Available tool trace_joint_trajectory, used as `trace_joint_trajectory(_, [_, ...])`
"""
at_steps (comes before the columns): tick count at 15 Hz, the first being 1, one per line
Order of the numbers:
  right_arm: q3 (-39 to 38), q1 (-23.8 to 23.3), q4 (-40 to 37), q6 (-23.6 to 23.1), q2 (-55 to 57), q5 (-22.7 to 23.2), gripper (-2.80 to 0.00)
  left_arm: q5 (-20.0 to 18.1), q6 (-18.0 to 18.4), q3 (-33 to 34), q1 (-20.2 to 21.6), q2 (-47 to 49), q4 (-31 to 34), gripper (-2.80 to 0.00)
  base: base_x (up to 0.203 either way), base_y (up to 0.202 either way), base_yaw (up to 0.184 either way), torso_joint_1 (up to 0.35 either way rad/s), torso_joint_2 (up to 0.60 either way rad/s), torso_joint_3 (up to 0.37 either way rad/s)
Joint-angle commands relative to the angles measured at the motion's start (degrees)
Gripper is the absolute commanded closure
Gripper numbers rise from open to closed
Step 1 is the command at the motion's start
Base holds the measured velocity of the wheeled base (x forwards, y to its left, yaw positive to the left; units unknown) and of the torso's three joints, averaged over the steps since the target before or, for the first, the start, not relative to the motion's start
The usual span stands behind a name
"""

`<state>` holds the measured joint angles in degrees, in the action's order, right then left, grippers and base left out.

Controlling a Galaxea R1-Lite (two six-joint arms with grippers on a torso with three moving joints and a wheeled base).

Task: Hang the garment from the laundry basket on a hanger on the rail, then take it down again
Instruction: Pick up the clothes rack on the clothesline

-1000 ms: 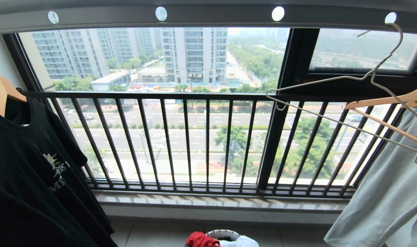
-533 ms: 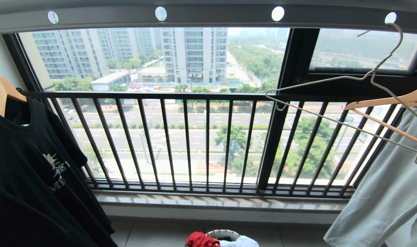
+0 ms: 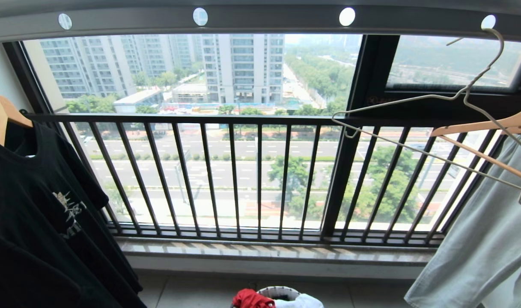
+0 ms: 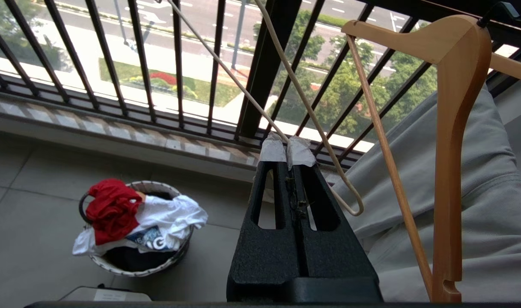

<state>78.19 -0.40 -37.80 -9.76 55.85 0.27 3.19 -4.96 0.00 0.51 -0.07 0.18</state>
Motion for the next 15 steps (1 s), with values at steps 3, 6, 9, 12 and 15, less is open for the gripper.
trace_joint_trajectory(3, [10.8,-1.3,-10.0,-7.3,10.4,3.8,0.0,0.1,0.0,0.0,0.0,0.1,0.0,0.0,0.0,0.0,0.0,0.0,0.0,0.0])
trace_joint_trajectory(6, [13.2,-6.8,-11.6,-13.9,14.6,7.5,0.0,0.1,0.0,0.0,0.0,0.0,0.0,0.0,0.0,0.0,0.0,0.0,0.0,0.0])
trace_joint_trajectory(9, [15.2,-12.1,-11.7,-18.3,17.4,11.1,0.0,0.1,0.0,0.0,0.0,0.0,0.0,0.0,0.0,0.0,0.0,0.018,0.0,0.001])
trace_joint_trajectory(12, [15.9,-15.6,-11.6,-21.9,17.5,16.9,-2.8,0.1,0.0,0.0,0.0,0.1,0.0,0.0,0.0,0.0,0.0,0.009,0.0,0.002])
trace_joint_trajectory(15, [15.3,-15.9,-11.7,-22.8,18.4,19.7,-2.8,0.1,0.0,0.0,0.0,0.0,0.0,0.0,0.0,0.0,0.0,0.0,0.0,0.0])
